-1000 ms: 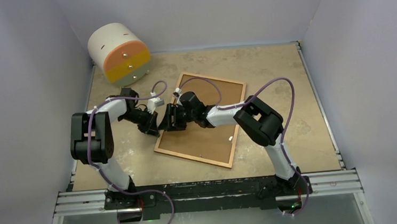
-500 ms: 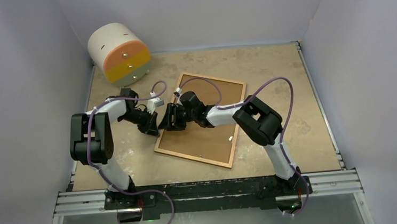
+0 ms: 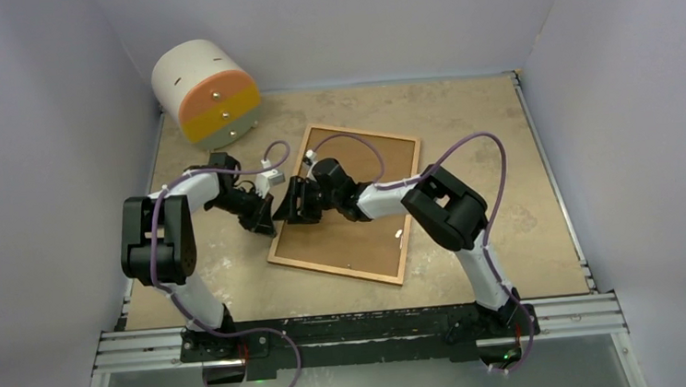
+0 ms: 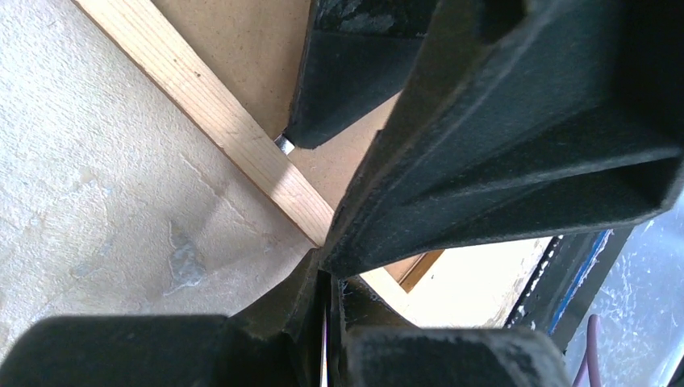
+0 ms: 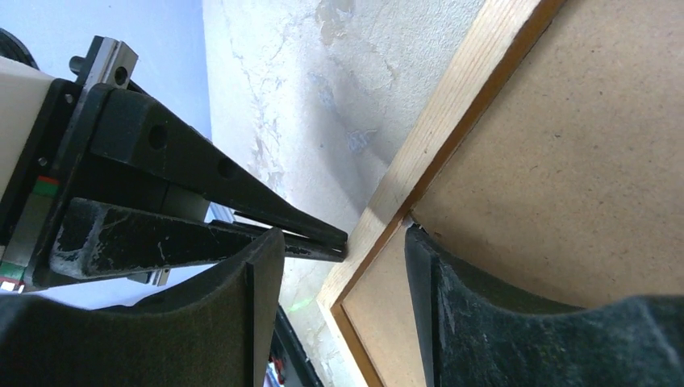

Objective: Put the photo into the frame
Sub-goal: Install the photo frame at the center of the board.

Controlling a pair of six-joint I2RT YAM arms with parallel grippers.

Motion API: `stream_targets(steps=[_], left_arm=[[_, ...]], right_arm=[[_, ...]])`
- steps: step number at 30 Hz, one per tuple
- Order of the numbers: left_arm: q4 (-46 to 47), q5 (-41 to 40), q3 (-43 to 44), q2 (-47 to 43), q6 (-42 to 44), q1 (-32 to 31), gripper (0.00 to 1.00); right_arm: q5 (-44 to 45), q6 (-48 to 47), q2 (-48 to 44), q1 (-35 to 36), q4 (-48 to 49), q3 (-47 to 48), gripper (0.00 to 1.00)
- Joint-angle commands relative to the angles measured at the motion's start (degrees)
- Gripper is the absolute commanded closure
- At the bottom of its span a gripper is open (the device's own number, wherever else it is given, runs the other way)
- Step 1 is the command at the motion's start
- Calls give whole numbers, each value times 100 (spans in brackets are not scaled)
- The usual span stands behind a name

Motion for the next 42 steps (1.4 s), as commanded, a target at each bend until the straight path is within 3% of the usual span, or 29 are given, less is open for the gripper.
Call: stream_targets(steps=[1, 7, 12, 17, 23, 27, 33, 38, 42], left_arm=[[178, -601, 47, 165, 502, -20, 100], [-269, -570, 438, -9, 725, 202, 100], [-293, -622, 511, 38, 766, 235, 95], [-117, -514, 264, 7, 845, 58, 80], [295, -785, -172, -75, 768, -489, 77], [320, -737, -313, -58, 694, -863, 76], [43, -616, -598, -494, 823, -1728, 81], [-434, -727, 315, -511, 989, -1311, 81], [-364, -220, 1663, 345, 295, -671, 69]], right_arm=[[149, -83, -507, 63, 267, -298, 37], [-263, -363, -1424, -210, 51, -774, 28], [-287, -601, -2430, -919, -497, -1500, 21], [337, -1133, -3523, -2152, -1551, -2141, 9], [1246, -1855, -4123, -3355, -2464, -2418, 1], [1277, -2098, -3919, -3766, -2446, -2288, 1], [637, -2106, -3156, -3709, -2201, -1524, 2], [665, -2092, -2715, -3275, -2190, -744, 3], [645, -2024, -2100, -2783, -2113, -44, 6]])
